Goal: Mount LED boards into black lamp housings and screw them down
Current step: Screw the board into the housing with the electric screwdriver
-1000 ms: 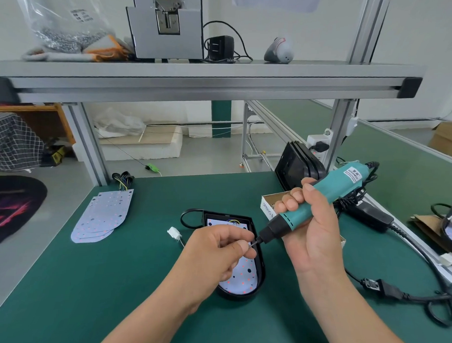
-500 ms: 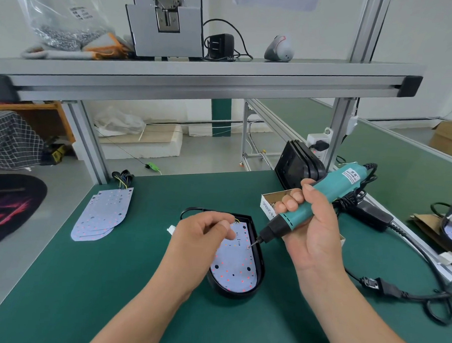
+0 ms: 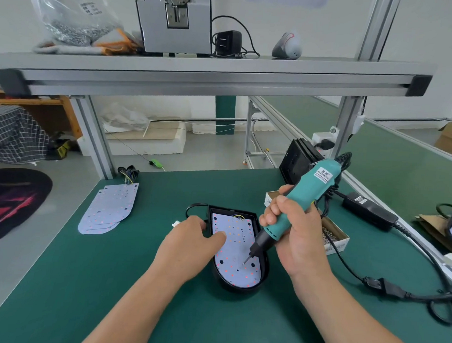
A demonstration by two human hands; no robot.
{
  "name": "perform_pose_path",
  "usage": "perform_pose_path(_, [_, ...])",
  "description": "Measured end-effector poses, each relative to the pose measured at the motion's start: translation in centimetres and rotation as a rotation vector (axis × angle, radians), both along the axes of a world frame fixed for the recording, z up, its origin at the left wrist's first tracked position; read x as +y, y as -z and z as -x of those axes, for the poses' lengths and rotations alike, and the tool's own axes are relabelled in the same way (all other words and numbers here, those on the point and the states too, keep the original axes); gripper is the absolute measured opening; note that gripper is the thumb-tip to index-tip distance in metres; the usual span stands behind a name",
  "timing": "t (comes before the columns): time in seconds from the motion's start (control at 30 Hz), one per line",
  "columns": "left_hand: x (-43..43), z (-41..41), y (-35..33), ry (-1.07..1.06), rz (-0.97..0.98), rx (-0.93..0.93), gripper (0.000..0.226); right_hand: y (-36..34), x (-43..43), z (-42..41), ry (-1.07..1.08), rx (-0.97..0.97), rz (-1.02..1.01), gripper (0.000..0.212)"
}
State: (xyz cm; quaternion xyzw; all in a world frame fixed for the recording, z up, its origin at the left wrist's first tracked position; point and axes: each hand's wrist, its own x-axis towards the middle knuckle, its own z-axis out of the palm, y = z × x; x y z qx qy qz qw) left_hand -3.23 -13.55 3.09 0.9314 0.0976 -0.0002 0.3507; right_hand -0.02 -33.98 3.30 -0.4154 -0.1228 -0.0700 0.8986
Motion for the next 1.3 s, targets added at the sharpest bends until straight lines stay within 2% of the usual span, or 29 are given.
perform_pose_path(0.13, [-0.5, 0.0, 0.4, 0.021, 0.019, 0.000, 0.033, 0.2, 0.3, 0.1, -0.004, -0.010, 0.030, 0.018])
perform_pose_path(0.33, [-0.7, -0.3, 1.0, 0.023, 0.075, -0.020, 0.027, 0.4, 0.8, 0.4, 0.006, -0.027, 0.095, 0.021])
perform_pose_path(0.67, [-0.6, -0.9, 1.5, 0.081, 0.157, -0.013, 0.035, -0.2, 1.4, 1.5, -0.018, -0.111, 0.185, 0.024])
perform_pose_path(0.9, [-0.6, -1.2, 1.4, 0.086, 0.211, 0.031, 0.032, -0.3, 1.7, 2.2, -0.081, -0.220, 0.352, 0.015])
perform_pose_path(1.1, [-0.7, -1.2, 1.4, 0.088, 0.232, 0.034, 0.031, -0.3, 1.4, 1.9, -0.134, -0.218, 0.374, 0.013])
perform_pose_path(1.3, [-0.4, -1.1, 1.3, 0.079, 0.263, 0.058, 0.033, -0.6, 0.9, 1.9, -0.125, -0.231, 0.304, 0.026])
